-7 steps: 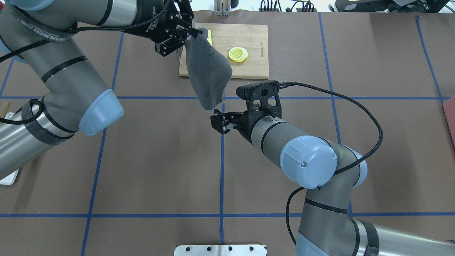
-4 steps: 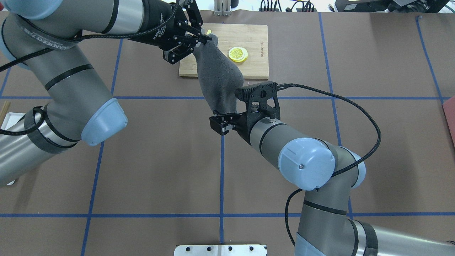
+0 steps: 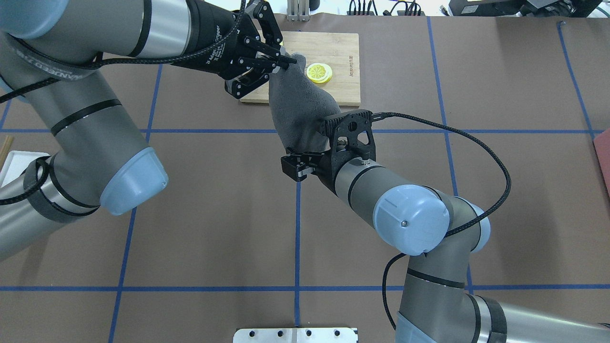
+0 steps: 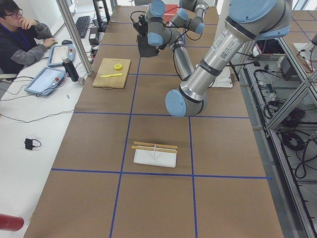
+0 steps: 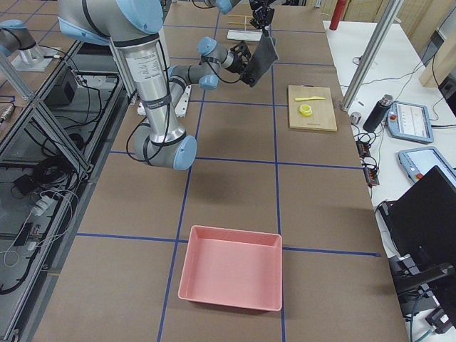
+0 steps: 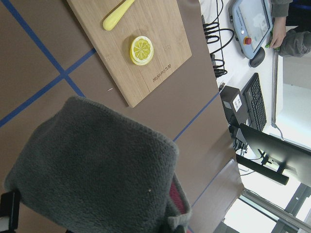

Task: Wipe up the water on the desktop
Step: 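Close the right gripper on the grey cloth below the left gripper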

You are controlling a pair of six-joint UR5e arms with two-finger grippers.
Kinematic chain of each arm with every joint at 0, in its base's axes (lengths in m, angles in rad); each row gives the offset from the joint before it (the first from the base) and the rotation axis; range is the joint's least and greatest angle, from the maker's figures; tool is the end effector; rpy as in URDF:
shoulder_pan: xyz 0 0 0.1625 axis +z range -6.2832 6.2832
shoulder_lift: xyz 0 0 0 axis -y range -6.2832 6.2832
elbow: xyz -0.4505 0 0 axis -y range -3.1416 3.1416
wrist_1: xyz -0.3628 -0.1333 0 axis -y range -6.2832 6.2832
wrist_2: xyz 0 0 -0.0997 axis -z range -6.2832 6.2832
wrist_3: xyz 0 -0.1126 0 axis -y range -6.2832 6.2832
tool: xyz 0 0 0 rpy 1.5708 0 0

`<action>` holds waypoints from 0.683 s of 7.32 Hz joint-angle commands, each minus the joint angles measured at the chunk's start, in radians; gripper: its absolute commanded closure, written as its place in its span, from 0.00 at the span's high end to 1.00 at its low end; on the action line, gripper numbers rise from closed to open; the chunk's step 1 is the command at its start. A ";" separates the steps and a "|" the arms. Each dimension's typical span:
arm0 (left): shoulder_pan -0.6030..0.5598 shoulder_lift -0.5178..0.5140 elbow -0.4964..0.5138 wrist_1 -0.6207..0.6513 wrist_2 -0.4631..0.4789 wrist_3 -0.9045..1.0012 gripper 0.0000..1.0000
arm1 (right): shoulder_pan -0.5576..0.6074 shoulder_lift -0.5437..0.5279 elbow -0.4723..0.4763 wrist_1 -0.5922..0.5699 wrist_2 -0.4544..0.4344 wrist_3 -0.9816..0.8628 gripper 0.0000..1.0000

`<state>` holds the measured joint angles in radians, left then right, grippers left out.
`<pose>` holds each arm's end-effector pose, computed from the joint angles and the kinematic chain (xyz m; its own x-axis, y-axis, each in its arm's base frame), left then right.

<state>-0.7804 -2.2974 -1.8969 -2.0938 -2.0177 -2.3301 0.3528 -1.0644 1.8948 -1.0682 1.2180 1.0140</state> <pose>0.3526 -0.4682 0.0838 -0.2279 -0.6480 -0.7268 0.2350 0.6877 -0.6869 -0.4936 -0.3653 0.2166 0.5256 -0.3350 0.7820 -0.4260 0.6921 0.5827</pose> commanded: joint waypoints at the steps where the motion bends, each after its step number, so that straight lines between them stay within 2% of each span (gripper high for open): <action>1: 0.010 0.003 -0.034 0.000 -0.003 -0.002 0.00 | 0.000 0.000 0.000 0.001 0.000 0.000 0.99; 2: 0.009 0.010 -0.045 0.000 -0.033 0.006 0.00 | 0.000 0.000 0.001 0.001 0.000 0.000 0.99; 3: 0.003 0.016 -0.059 -0.002 -0.103 0.017 0.00 | 0.002 0.000 0.001 0.001 0.000 0.000 0.99; 5: 0.003 0.016 -0.060 -0.003 -0.118 0.021 0.00 | 0.002 0.000 0.001 0.002 0.000 0.000 0.99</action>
<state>-0.7776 -2.2820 -1.9552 -2.0956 -2.1211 -2.3118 0.3542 -1.0646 1.8959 -1.0667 1.2180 1.0139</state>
